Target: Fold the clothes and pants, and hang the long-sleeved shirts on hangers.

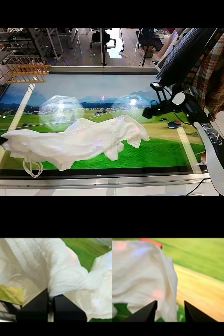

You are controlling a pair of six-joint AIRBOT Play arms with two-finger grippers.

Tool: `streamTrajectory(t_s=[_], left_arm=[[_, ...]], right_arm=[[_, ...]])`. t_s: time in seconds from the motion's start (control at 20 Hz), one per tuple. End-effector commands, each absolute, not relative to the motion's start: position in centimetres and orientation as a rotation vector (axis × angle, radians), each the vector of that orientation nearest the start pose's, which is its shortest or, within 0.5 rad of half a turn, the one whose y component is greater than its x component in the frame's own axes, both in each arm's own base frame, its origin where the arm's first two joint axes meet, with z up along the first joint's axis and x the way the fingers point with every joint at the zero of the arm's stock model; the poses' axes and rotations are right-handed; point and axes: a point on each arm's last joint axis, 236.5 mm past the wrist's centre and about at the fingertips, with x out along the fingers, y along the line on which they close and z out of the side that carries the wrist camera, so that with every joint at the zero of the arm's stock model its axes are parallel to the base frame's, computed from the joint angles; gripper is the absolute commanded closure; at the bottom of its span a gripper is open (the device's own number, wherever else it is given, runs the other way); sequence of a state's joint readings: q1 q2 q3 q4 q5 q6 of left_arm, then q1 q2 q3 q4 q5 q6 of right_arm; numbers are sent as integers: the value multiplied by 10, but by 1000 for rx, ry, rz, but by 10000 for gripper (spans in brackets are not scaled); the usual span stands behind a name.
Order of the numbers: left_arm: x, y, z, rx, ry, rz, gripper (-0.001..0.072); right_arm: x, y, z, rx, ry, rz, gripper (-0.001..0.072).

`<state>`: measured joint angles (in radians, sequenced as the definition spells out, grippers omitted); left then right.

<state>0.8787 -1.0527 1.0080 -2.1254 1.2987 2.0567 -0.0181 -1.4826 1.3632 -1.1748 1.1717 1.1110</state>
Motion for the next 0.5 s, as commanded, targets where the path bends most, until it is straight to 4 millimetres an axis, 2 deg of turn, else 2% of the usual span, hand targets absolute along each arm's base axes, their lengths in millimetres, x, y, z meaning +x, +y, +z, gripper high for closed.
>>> streamTrajectory(t_s=[0.0, 0.1, 0.3, 0.4, 0.45], left_arm=[[290, 163, 55, -557, 1009, 135, 689], [290, 163, 55, -557, 1010, 135, 689], [290, 162, 55, -558, 1009, 135, 689], [290, 162, 55, -558, 1009, 134, 689], [292, 161, 57, -565, 1001, 129, 689]], right_arm=[[373, 46, -34, 28, 1438, 506, 264], [363, 47, -55, 56, 1454, 520, 231], [355, 62, -84, 92, 1471, 602, 239], [365, 62, -96, 108, 1455, 579, 280], [367, 61, -100, 110, 1454, 574, 388]])
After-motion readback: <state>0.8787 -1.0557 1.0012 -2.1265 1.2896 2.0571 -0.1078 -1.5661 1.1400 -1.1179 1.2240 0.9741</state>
